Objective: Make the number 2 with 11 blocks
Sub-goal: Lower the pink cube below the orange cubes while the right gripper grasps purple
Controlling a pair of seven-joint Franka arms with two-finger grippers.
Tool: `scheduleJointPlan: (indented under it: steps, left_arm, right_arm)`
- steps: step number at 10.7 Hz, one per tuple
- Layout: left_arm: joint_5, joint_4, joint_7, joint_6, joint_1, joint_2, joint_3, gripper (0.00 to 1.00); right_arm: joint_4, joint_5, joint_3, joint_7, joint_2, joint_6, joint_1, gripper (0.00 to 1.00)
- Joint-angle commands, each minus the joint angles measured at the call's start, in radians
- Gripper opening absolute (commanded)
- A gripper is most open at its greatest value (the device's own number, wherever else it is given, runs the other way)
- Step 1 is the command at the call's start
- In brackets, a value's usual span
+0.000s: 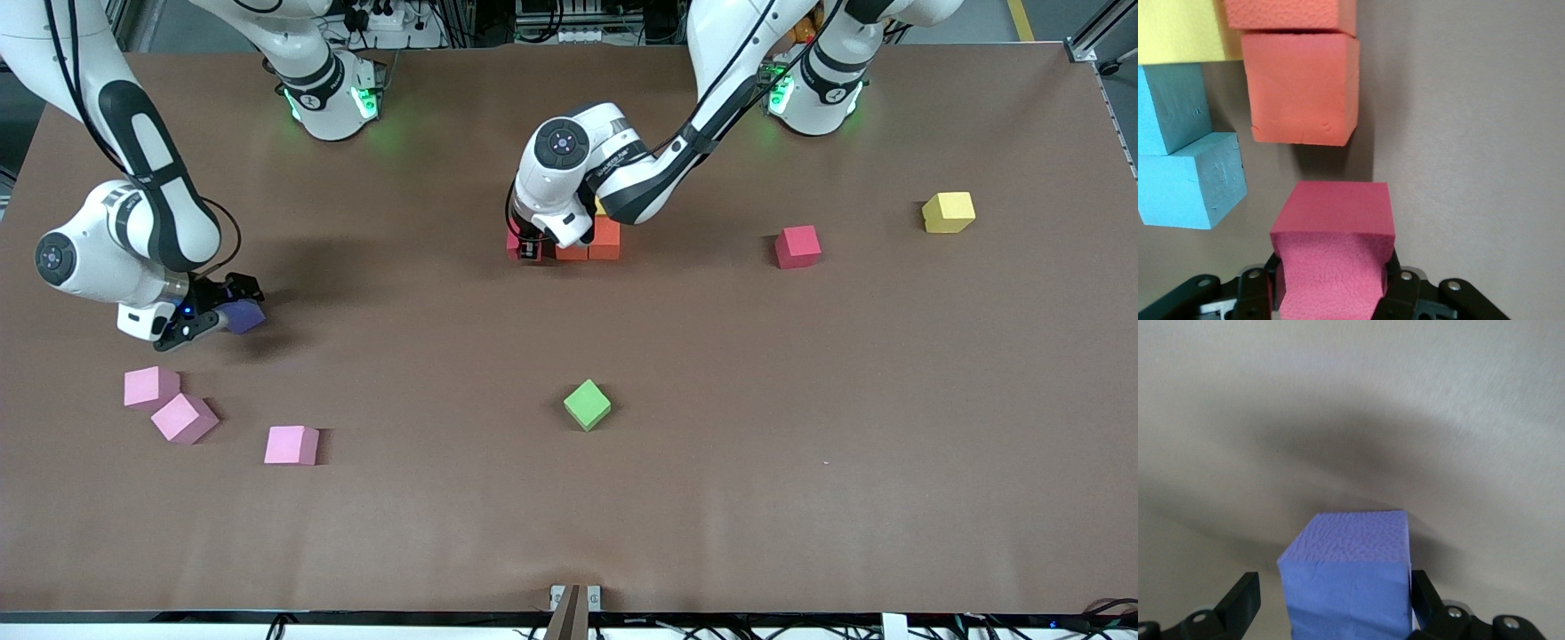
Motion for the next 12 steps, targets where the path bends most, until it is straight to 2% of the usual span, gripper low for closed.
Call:
scheduleJointPlan:
  steps: [1,3,6,9,10,12]
  left_arm:
    - [0.014,0.009,-0.06,0.011,-0.06,0.007,0.059,0.03]
    - [0.014,-0.007,-0.062,0.011,-0.069,0.005,0.076,0.03]
    - [0.016,-0.031,-0.077,0.016,-0.071,0.004,0.077,0.02]
    - [0.055,-0.065,-0.1,0.034,-0.079,0.001,0.076,0.02]
    - [0.059,-0.067,-0.102,0.034,-0.08,0.001,0.076,0.02]
    - [0.059,-0.067,-0.102,0.049,-0.08,0.001,0.076,0.02]
  right_arm:
    - [-0.048,0.014,0.01,-0.08,-0.059,0.006,-0.018,1.0]
    - [-0.04,0.014,0.01,-0.088,-0.059,0.017,-0.012,1.0]
    - [-0.04,0.016,0.01,-0.086,-0.051,0.066,-0.012,0.7]
    - [-0.034,0.023,0.012,-0.083,-0.051,0.075,-0.01,0.31]
    - [-0.034,0.032,0.012,-0.08,-0.053,0.072,-0.009,0.25]
    - [0.007,0.036,0.013,-0.072,-0.06,0.02,0.01,0.24]
